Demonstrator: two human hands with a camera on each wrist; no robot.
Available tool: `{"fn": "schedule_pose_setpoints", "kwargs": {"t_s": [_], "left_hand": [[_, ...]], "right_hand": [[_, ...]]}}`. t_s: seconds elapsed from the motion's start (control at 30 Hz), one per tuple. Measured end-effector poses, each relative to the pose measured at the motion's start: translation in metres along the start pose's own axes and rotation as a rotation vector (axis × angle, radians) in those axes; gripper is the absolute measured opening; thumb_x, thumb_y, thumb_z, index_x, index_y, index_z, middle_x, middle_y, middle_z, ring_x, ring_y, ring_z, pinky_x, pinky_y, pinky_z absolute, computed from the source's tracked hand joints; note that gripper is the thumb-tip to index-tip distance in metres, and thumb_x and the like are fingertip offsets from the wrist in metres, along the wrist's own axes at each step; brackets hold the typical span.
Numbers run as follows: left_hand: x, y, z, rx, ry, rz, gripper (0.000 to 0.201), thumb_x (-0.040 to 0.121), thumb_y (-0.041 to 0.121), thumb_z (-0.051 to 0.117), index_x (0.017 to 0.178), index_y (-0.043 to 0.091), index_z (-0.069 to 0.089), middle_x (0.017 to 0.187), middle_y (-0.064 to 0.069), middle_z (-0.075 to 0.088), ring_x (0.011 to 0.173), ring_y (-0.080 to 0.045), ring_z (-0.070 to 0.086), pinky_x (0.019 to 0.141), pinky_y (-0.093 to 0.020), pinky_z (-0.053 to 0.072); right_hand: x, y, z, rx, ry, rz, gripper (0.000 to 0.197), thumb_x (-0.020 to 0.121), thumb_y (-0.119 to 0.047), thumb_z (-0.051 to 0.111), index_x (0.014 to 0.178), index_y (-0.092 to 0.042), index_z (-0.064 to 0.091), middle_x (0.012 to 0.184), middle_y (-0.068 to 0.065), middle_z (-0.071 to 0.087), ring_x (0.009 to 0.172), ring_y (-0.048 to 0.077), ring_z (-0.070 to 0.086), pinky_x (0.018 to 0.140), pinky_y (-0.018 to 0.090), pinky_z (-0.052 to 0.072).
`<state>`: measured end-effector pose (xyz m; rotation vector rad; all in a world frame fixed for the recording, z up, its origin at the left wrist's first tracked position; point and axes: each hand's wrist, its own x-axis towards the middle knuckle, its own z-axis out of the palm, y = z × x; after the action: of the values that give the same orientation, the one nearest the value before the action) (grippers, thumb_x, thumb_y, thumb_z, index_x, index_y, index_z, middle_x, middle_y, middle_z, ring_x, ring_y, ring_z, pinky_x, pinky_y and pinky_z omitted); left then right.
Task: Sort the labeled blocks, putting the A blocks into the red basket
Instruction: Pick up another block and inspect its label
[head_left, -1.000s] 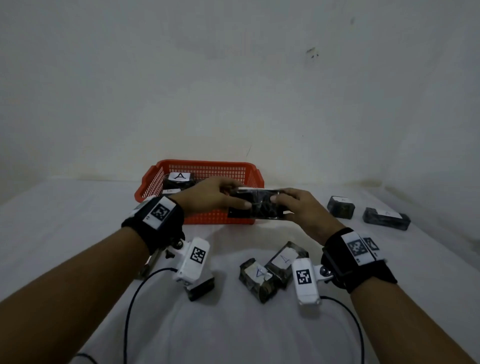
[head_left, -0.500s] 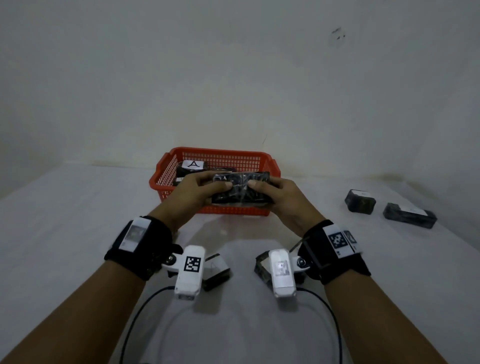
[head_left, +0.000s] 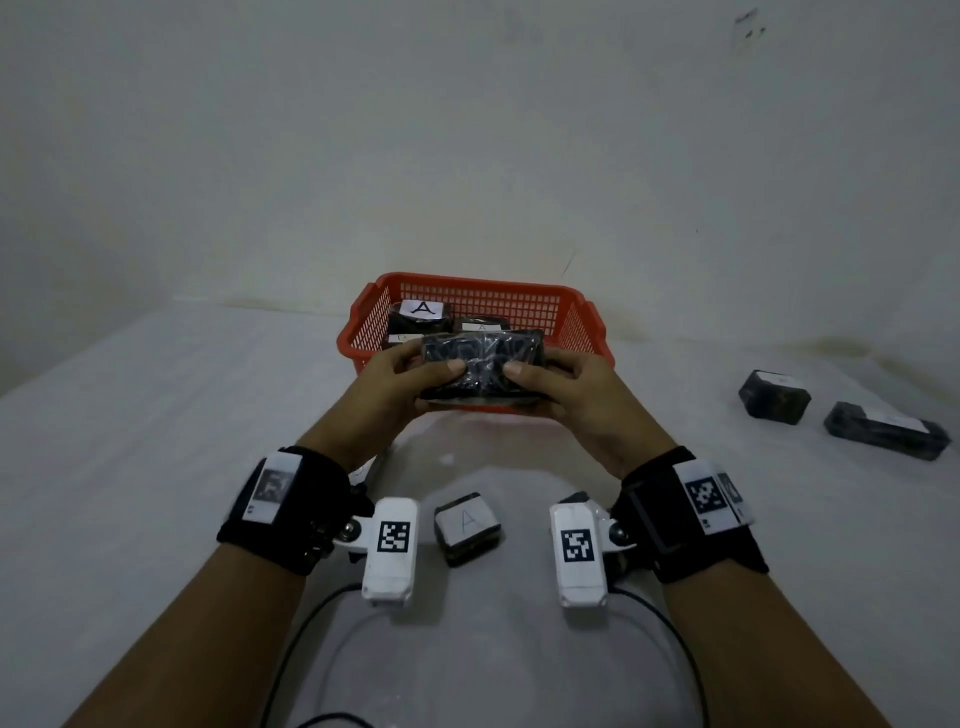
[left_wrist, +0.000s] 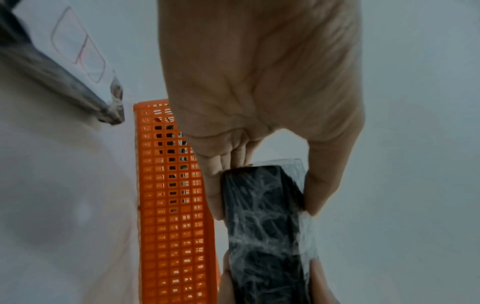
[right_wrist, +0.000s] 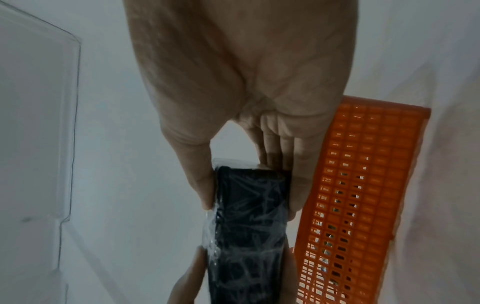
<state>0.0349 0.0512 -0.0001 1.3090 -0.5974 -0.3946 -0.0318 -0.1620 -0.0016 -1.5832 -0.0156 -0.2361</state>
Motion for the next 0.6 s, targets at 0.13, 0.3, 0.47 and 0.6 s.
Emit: {"fn": "schedule_pose_setpoints", "kwargs": {"t_s": [0.13,0.3,0.47,0.6], "left_hand": [[-0.003,-0.003,0.002,0.124,0.044,0.01,0.024,0.093,0.01,0.066,0.115,0.003,0.07,0.112,-0.014,0.077,0.107,-0.029,0.074,0.097,-0.037,0.058],[-0.012,-0.004,0.009,0.145,-0.018,-0.006,0.03,0.092,0.009,0.066,0.122,0.009,0.067,0.116,-0.008,0.077,0.109,-0.023,0.074,0.094,-0.031,0.059],[-0.014,-0.002,0.01,0.202,0.006,0.032,0.034,0.094,0.008,0.065,0.128,0.01,0.066,0.119,-0.006,0.076,0.11,-0.02,0.073,0.096,-0.032,0.058],[-0.014,-0.002,0.007,0.217,0.038,0.083,0.047,0.087,-0.004,0.071,0.131,0.011,0.062,0.122,-0.003,0.074,0.115,-0.018,0.071,0.094,-0.033,0.06]], "right_hand": [[-0.008,0.001,-0.002,0.002,-0.023,0.012,0.047,0.078,-0.028,0.084,0.119,-0.007,0.073,0.116,0.011,0.079,0.111,0.028,0.076,0.105,0.051,0.056],[-0.014,0.004,0.0,-0.033,-0.004,-0.026,0.055,0.067,-0.043,0.087,0.112,-0.013,0.078,0.111,0.008,0.081,0.107,0.027,0.077,0.105,0.052,0.056],[-0.018,0.001,-0.001,-0.033,-0.023,-0.049,0.052,0.072,-0.036,0.085,0.118,-0.013,0.076,0.114,0.006,0.08,0.109,0.025,0.076,0.102,0.046,0.057],[-0.018,0.0,0.003,-0.002,-0.037,0.026,0.054,0.074,-0.046,0.078,0.12,-0.018,0.074,0.118,0.004,0.078,0.115,0.023,0.072,0.093,0.037,0.06]]}}
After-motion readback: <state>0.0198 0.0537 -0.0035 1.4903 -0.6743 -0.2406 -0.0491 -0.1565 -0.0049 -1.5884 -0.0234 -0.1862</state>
